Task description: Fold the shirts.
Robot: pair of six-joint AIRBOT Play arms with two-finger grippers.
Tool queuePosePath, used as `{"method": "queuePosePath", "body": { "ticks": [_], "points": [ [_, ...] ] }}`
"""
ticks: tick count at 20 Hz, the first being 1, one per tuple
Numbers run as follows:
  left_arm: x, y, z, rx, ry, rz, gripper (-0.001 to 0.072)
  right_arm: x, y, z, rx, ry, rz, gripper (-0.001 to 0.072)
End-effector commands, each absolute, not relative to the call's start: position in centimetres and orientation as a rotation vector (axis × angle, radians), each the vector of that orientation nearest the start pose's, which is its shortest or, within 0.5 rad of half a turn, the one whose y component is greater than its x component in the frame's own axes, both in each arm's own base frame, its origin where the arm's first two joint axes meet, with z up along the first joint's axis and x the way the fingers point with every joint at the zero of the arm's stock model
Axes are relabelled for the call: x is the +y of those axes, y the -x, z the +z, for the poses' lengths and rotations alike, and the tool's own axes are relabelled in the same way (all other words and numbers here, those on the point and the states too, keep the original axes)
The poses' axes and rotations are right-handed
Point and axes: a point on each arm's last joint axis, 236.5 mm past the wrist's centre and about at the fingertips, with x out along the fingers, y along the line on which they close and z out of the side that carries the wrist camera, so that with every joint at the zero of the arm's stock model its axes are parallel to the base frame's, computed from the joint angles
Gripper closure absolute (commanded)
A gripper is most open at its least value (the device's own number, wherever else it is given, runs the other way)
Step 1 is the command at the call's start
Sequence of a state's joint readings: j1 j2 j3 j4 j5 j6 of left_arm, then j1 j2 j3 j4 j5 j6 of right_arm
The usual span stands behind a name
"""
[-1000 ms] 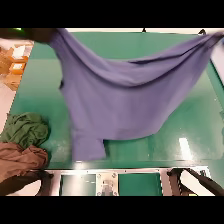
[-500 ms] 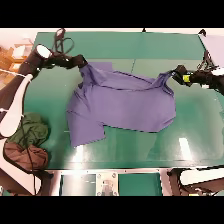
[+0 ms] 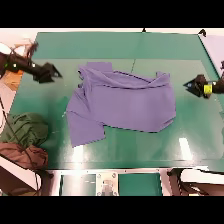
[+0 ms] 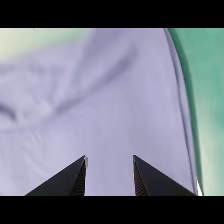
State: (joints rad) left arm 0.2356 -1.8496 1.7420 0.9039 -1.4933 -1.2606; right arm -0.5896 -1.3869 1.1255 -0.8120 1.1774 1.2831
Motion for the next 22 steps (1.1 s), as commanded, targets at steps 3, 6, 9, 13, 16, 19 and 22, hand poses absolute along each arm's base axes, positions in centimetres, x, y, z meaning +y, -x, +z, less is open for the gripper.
{"method": "queuePosePath", "body": {
  "ticks": [3,6,9,13,16,19,22],
  "points": [
    [-5.3,-40.2,-8.3,1.587,0.523,-0.568,0.0053,-6.0,-31.4,-1.4,1.137,-0.943,-0.041,0.0381],
    [-6.7,-39.9,-9.7,1.571,0.527,-0.590,0.0053,-4.4,-29.3,-2.5,1.164,-0.968,-0.044,0.0380],
    [-9.3,-39.2,-9.8,1.586,0.482,-0.660,0.0089,-3.1,-27.6,-4.4,1.223,-1.029,-0.060,0.0376],
    [-10.6,-36.9,-8.7,1.653,0.440,-0.778,0.0681,-2.8,-25.2,-6.3,1.321,-1.059,-0.135,0.0271],
    [-9.4,-36.2,-8.3,1.681,0.455,-0.777,0.0680,-2.9,-23.1,-7.6,1.403,-1.059,-0.204,0.0281],
    [-9.0,-36.2,-8.5,1.685,0.446,-0.766,0.0681,-2.0,-22.8,-9.7,1.394,-1.079,-0.230,0.0342],
    [-9.0,-36.6,-8.7,1.666,0.447,-0.755,0.0681,-1.0,-25.2,-11.3,1.312,-1.094,-0.217,0.0359]
  ]
}}
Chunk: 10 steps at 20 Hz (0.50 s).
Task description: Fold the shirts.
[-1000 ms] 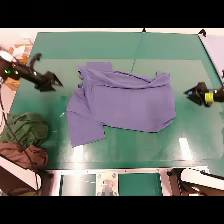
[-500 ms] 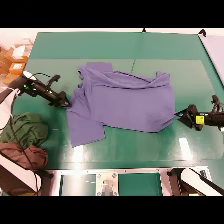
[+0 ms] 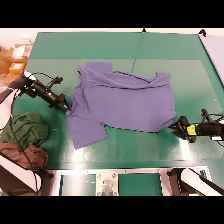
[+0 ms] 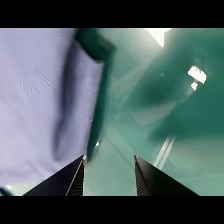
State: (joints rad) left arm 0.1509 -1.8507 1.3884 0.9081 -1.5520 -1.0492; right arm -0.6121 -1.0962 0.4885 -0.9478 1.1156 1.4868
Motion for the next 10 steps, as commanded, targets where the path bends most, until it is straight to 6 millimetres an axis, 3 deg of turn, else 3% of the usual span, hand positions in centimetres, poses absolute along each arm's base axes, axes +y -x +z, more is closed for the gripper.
{"method": "queuePosePath", "body": {
  "ticks": [1,2,4,6,8,10],
  "points": [
    [-9.0,-36.6,-8.7,1.667,0.447,-0.756,0.0680,-0.7,-26.4,-11.6,1.281,-1.106,-0.209,0.0359],
    [-9.0,-36.5,-8.6,1.671,0.448,-0.759,0.0680,-0.3,-27.2,-11.9,1.260,-1.121,-0.196,0.0363],
    [-9.0,-36.3,-8.4,1.675,0.449,-0.766,0.0680,0.2,-28.4,-12.2,1.234,-1.109,-0.164,0.0501],
    [-9.1,-36.6,-7.2,1.653,0.438,-0.776,0.0681,0.6,-28.9,-11.2,1.234,-1.069,-0.098,0.0695],
    [-9.1,-38.0,-3.6,1.557,0.388,-0.786,0.0682,0.8,-30.2,-7.7,1.210,-1.025,-0.006,0.0696],
    [-10.3,-40.5,4.4,1.328,0.344,-0.827,0.0681,-0.2,-33.1,-0.3,1.066,-0.938,0.079,0.0696]
  ]
}}
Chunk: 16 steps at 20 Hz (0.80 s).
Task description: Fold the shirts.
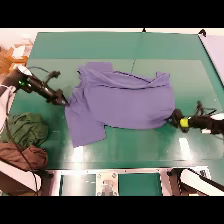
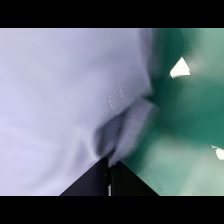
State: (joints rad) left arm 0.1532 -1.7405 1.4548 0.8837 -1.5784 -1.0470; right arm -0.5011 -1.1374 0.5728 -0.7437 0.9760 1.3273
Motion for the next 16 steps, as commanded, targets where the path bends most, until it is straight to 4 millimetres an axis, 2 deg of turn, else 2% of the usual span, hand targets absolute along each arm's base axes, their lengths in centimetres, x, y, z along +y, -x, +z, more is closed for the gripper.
{"method": "queuePosePath", "body": {
  "ticks": [1,2,3,4,5,6,7,8,9,10,11,12,13,14,16],
  "points": [
    [-11.3,-41.5,10.3,1.162,0.313,-0.855,0.0681,-1.0,-34.7,5.2,0.948,-0.879,0.106,0.0696],
    [-12.3,-41.9,16.7,0.982,0.282,-0.881,0.0681,-1.8,-35.9,11.1,0.816,-0.803,0.123,0.0696],
    [-13.3,-41.6,24.2,0.767,0.241,-0.891,0.0681,-2.4,-36.4,18.2,0.659,-0.705,0.137,0.0696],
    [-13.8,-40.4,31.2,0.564,0.191,-0.877,0.0681,-2.6,-36.0,24.9,0.516,-0.612,0.146,0.0696],
    [-13.9,-38.2,38.4,0.354,0.128,-0.832,0.0681,-2.4,-34.7,31.8,0.370,-0.513,0.152,0.0696],
    [-13.9,-35.2,44.3,0.174,0.061,-0.793,0.0681,-1.9,-33.0,37.6,0.240,-0.427,0.150,0.0695],
    [-14.0,-31.2,49.7,-0.001,-0.003,-0.755,0.0681,-1.1,-30.5,43.1,0.114,-0.341,0.143,0.0696],
    [-14.0,-27.3,53.7,-0.135,-0.051,-0.716,0.0681,-0.3,-28.2,47.4,0.010,-0.268,0.128,0.0696],
    [-14.2,-23.1,56.9,-0.254,-0.096,-0.683,0.0681,0.8,-25.7,51.2,-0.089,-0.202,0.113,0.0696],
    [-14.1,-19.6,59.0,-0.344,-0.131,-0.648,0.0681,1.4,-23.8,53.8,-0.165,-0.145,0.088,0.0695],
    [-13.8,-17.2,60.3,-0.409,-0.155,-0.605,0.0681,2.0,-21.8,56.1,-0.232,-0.086,0.058,0.0696],
    [-13.2,-15.6,61.1,-0.447,-0.183,-0.552,0.0681,2.7,-20.4,57.4,-0.271,-0.051,0.048,0.0696],
    [-12.6,-14.8,61.2,-0.452,-0.193,-0.509,0.0681,3.5,-19.5,58.2,-0.295,-0.031,0.052,0.0695],
    [-11.9,-14.9,60.9,-0.431,-0.186,-0.472,0.0681,3.7,-19.1,58.4,-0.303,-0.025,0.053,0.0696],
    [-10.4,-16.8,59.4,-0.349,-0.167,-0.412,0.0681,3.4,-19.7,57.6,-0.274,-0.035,0.055,0.0695]
  ]
}}
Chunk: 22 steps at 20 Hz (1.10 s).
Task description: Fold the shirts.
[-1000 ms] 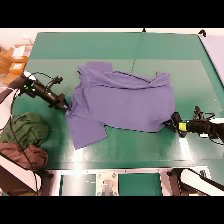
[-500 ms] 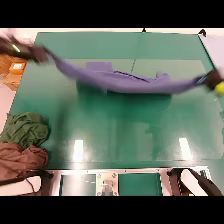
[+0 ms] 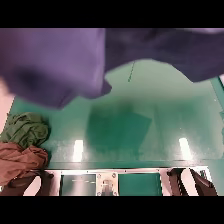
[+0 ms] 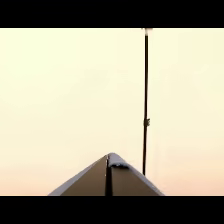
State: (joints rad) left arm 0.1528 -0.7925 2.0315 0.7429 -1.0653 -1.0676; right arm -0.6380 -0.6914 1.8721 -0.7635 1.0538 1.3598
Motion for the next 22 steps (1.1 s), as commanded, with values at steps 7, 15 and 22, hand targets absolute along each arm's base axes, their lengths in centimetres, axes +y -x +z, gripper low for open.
{"method": "queuePosePath", "body": {
  "ticks": [7,15,22],
  "points": [
    [-9.0,-34.8,42.8,0.181,0.015,-0.496,0.0680,-2.2,-30.9,40.8,0.121,-0.414,0.127,0.0695],
    [-13.2,-53.4,11.9,0.682,0.362,-0.672,0.0680,-4.7,-44.0,7.7,0.610,-0.809,0.035,0.0695],
    [-11.1,-61.0,3.7,0.637,0.393,-0.464,0.0679,-3.6,-54.0,0.1,0.752,-0.936,0.117,0.0694]
  ]
}}
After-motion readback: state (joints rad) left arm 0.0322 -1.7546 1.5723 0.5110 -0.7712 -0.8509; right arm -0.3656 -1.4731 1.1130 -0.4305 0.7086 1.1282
